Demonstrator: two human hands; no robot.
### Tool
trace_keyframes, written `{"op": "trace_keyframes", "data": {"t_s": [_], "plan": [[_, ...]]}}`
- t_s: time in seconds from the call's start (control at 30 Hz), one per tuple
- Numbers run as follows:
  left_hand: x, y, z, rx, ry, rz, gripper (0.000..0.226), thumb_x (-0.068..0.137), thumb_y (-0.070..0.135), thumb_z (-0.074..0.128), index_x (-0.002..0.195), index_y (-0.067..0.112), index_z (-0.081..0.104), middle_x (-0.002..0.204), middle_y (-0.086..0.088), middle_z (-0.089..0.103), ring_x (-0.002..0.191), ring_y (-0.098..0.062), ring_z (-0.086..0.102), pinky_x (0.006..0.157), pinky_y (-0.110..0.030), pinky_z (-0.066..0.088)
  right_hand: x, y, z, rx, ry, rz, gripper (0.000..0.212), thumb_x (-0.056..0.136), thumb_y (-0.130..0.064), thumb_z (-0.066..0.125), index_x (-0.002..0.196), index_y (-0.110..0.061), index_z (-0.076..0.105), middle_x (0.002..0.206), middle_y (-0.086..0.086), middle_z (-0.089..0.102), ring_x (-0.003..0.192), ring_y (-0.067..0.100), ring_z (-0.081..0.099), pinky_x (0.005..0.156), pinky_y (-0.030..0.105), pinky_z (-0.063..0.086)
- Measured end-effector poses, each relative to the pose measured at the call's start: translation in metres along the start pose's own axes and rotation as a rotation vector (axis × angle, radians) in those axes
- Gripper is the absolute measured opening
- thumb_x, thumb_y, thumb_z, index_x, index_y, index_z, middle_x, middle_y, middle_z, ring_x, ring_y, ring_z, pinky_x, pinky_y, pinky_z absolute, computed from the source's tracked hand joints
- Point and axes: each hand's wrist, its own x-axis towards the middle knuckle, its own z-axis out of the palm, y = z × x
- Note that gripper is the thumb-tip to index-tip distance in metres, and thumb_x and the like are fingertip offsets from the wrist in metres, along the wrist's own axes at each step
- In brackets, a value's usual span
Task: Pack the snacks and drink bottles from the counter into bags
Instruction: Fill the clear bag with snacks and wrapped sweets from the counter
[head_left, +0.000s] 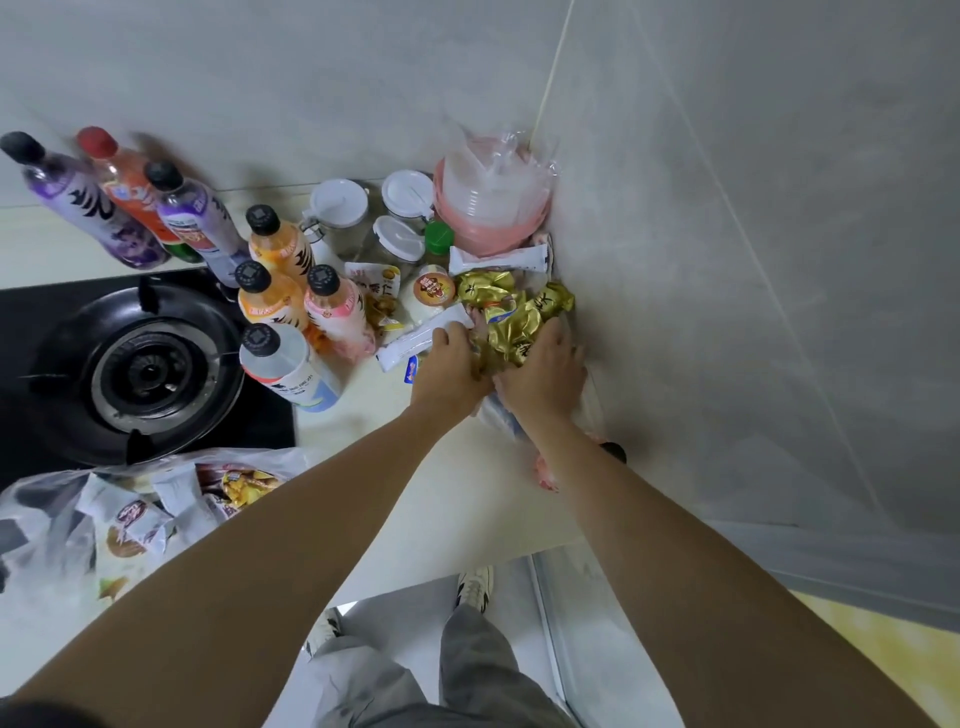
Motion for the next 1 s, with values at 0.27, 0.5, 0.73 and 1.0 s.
{"op": "trace_keyframes", "data": {"t_s": [0.27,0.5,0.73,1.0], "plan": [[-0.061,-0.027,-0.045,-0.11,0.05,-0.082,0.05,0.079,0.035,0.07,0.12,0.021,0.045,0.103,-0.006,0.066,0.081,-0.03,0.069,0.07,-0.047,0.061,-0.053,-0.026,-0.001,0.352,-0.111,0.037,0.085,0.076,-0.036,0.088,0.145,-0.014,0.043,0.142,0.008,0.055,0.129,0.032,0.054,0.096,0.041,0.047],[-0.154,-0.086,-0.09,-0.159,0.108,-0.121,0.047,0.084,0.024,0.074,0.121,0.017,0.047,0.095,-0.004,0.069,0.084,-0.025,0.067,0.072,-0.041,0.057,-0.14,-0.046,0.01,0.458,-0.216,0.005,0.067,0.075,-0.036,0.085,0.129,-0.016,0.052,0.119,0.004,0.065,0.112,0.03,0.063,0.085,0.038,0.048],[-0.227,-0.162,-0.143,-0.095,0.3,-0.23,0.063,0.081,0.025,0.079,0.136,0.013,0.05,0.121,0.0,0.041,0.106,-0.023,0.054,0.087,-0.029,0.045,-0.216,-0.109,0.028,0.425,-0.411,-0.188,0.05,0.079,-0.038,0.084,0.113,-0.018,0.053,0.106,-0.002,0.063,0.103,0.024,0.063,0.079,0.031,0.042],[-0.259,-0.229,-0.179,0.017,0.28,-0.381,0.045,0.085,0.036,0.072,0.121,0.013,0.059,0.115,-0.004,0.042,0.113,-0.028,0.049,0.097,-0.041,0.05,-0.262,-0.175,0.064,0.074,-0.45,-0.51,0.053,0.08,-0.052,0.08,0.11,-0.016,0.055,0.103,0.001,0.069,0.103,0.028,0.066,0.085,0.041,0.047]]}}
